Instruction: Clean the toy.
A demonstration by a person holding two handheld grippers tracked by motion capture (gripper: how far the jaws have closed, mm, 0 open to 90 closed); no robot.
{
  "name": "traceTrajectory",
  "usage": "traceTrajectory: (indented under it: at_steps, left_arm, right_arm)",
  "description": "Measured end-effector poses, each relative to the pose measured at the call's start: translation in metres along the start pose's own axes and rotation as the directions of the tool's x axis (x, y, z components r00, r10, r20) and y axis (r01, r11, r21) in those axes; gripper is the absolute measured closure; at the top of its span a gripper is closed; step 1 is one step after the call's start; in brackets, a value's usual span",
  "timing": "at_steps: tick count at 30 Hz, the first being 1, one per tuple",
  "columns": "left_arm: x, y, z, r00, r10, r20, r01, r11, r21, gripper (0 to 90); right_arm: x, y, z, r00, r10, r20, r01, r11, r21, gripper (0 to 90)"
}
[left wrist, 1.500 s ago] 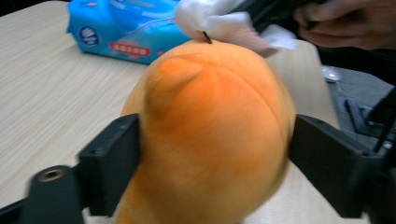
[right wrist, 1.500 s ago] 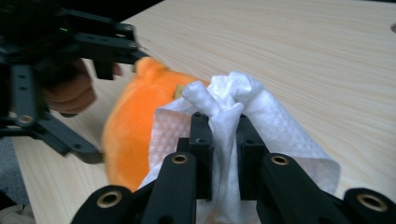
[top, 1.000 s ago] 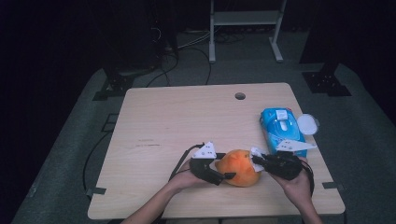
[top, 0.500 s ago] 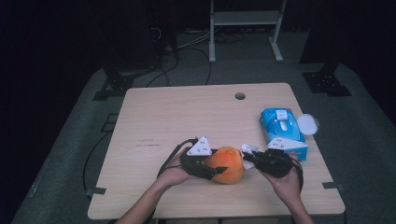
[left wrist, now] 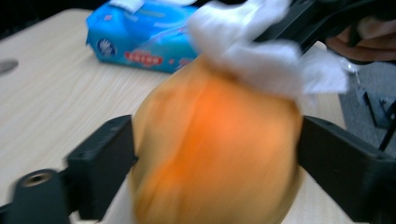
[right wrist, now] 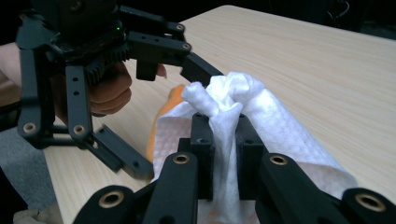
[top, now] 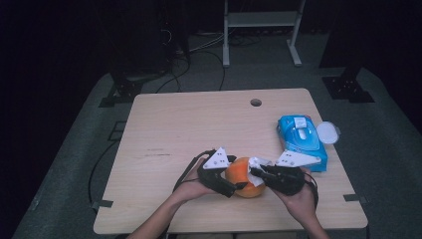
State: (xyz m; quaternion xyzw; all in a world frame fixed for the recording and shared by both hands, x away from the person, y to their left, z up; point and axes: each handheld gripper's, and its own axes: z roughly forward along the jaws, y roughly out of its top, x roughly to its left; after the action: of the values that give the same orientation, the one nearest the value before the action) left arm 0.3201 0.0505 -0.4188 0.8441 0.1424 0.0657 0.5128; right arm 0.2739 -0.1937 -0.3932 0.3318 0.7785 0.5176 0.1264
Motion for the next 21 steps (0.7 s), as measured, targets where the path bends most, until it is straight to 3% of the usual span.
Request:
traceTrajectory:
  at_steps: [2,3,7,10,12,14,15,18,21]
  left_arm:
    - [0.001,-0.003,0.003,0.9995,-0.017,0.027,0.017,0.9999,-0.004,9.9]
    - [-0.001,-0.004,0.004,0.999,0.019,0.042,-0.019,0.9998,0.006,11.3]
    - [-0.004,-0.003,0.002,0.9954,0.046,0.084,-0.047,0.9988,0.009,15.5]
    - [-0.003,-0.004,0.004,0.9977,0.034,0.059,-0.035,0.9994,0.001,14.0]
    - [-0.002,-0.006,0.011,0.9992,0.018,0.034,-0.019,0.9997,0.014,6.6]
    - [-0.002,-0.01,0.017,0.999,0.007,0.045,-0.007,1.0,0.006,4.6]
    - [-0.004,-0.011,0.017,0.9991,0.014,0.039,-0.014,0.9999,-0.003,5.8]
    - [-0.007,-0.005,0.009,0.9989,0.041,0.022,-0.041,0.9992,0.005,27.3]
    - [-0.009,0.005,-0.002,0.998,0.057,0.027,-0.057,0.9983,0.004,31.4]
  right_arm:
    - [-0.003,-0.001,-0.003,0.9999,0.011,-0.002,-0.011,1.0,0.0,80.6]
    - [-0.005,-0.002,-0.003,0.9999,0.011,0.0,-0.011,1.0,-0.001,80.6]
    - [-0.013,-0.005,-0.008,0.999,0.045,0.0,-0.045,0.999,-0.005,80.5]
    - [-0.018,-0.006,-0.01,0.9974,0.07,-0.017,-0.07,0.997,-0.008,80.4]
    - [-0.017,-0.006,-0.009,0.9977,0.064,-0.021,-0.064,0.998,-0.003,80.4]
    - [-0.015,-0.006,-0.008,0.9982,0.056,-0.022,-0.056,0.998,0.001,80.4]
    - [-0.015,-0.005,-0.008,0.9984,0.054,-0.019,-0.054,0.999,0.002,80.4]
    - [-0.014,-0.004,-0.011,0.9988,0.047,-0.011,-0.047,0.999,-0.01,80.5]
    - [-0.01,0.001,-0.015,0.9996,0.028,-0.007,-0.028,0.999,-0.03,80.4]
